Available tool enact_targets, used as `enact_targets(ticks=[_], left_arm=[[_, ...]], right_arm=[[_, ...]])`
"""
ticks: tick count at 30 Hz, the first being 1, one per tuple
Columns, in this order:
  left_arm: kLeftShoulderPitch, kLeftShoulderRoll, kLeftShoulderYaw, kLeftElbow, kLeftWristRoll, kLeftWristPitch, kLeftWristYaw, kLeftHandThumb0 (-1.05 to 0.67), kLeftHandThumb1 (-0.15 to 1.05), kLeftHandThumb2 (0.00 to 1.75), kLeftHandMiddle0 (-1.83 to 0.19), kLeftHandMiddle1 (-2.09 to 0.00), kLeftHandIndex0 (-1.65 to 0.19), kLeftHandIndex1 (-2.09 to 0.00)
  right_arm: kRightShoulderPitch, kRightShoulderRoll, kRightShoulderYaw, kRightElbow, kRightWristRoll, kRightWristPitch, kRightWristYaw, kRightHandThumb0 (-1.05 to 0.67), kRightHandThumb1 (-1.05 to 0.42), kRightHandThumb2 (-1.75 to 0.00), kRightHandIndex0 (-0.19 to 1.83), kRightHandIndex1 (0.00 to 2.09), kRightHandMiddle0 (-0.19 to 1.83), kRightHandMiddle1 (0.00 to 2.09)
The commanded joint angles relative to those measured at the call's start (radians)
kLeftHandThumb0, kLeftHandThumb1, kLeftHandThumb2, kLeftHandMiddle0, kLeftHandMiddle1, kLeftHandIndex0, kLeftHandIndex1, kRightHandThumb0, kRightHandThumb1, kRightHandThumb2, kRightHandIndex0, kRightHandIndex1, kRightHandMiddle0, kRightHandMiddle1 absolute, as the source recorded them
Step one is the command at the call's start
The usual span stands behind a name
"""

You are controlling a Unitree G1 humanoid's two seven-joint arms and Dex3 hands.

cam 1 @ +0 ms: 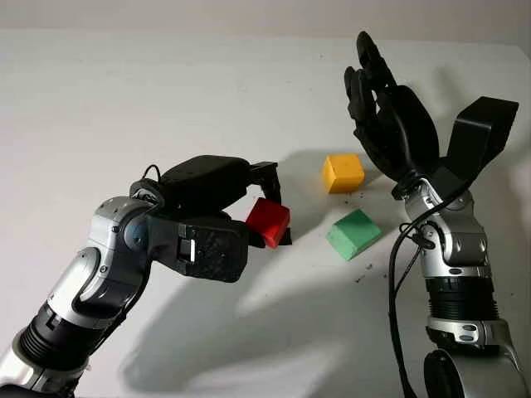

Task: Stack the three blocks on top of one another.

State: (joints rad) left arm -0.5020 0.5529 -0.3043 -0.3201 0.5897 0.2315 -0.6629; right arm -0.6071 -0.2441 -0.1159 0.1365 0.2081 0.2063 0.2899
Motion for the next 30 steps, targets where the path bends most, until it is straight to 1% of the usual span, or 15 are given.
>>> enact_targets(ticks=[1, 9, 18, 21, 27, 29, 30], left_arm=[[-0.002, 0.015, -0.003, 0.002, 0.013, -0.012, -0.004, -0.34, 1.04, 0.05, -0.22, -0.05, -0.21, -1.62], [-0.007, 0.031, 0.001, 0.024, 0.032, -0.042, -0.001, -0.35, 1.02, 0.05, -0.25, -0.06, -0.22, -1.62], [-0.008, 0.026, 0.003, 0.034, 0.022, -0.034, -0.009, -0.36, 1.02, 0.05, -0.24, -0.06, -0.2, -1.6], [-0.011, 0.023, -0.001, 0.033, 0.023, -0.023, -0.02, -0.36, 1.03, 0.06, -0.23, -0.05, -0.18, -1.56], [-0.007, 0.005, 0.006, 0.034, 0.01, -0.013, -0.011, -0.36, 1.03, 0.05, -0.22, -0.05, -0.22, -1.46], [-0.006, 0.004, 0.008, 0.036, 0.009, -0.016, -0.003, -0.41, 1.02, 0.05, -0.18, -0.03, -0.15, -1.4], [-0.007, 0.008, 0.004, 0.037, 0.016, -0.019, -0.003, -0.44, 1.02, 0.05, -0.15, -0.03, -0.07, -1.3]], right_arm=[[0.008, -0.005, -0.003, -0.018, 0.0, -0.008, 0.002, -0.73, -1.05, -0.61, -0.19, 0.0, -0.19, 0.0], [0.013, -0.007, -0.005, -0.027, -0.004, -0.003, -0.002, -0.73, -1.05, -0.61, -0.19, 0.0, -0.19, 0.0], [0.007, -0.007, -0.004, -0.016, -0.006, -0.01, 0.001, -0.73, -1.05, -0.62, -0.19, 0.0, -0.19, 0.0], [0.006, -0.006, -0.005, -0.019, -0.005, -0.005, -0.001, -0.72, -1.05, -0.62, -0.19, 0.0, -0.19, 0.0], [0.008, -0.008, -0.005, -0.021, -0.002, -0.006, 0.004, -0.73, -1.05, -0.62, -0.19, 0.0, -0.19, 0.0], [0.008, -0.01, -0.005, -0.019, -0.002, -0.009, 0.007, -0.73, -1.05, -0.62, -0.19, 0.0, -0.19, 0.0], [0.008, -0.009, -0.006, -0.02, -0.002, -0.008, 0.007, -0.73, -1.05, -0.62, -0.19, 0.0, -0.19, 0.0]])
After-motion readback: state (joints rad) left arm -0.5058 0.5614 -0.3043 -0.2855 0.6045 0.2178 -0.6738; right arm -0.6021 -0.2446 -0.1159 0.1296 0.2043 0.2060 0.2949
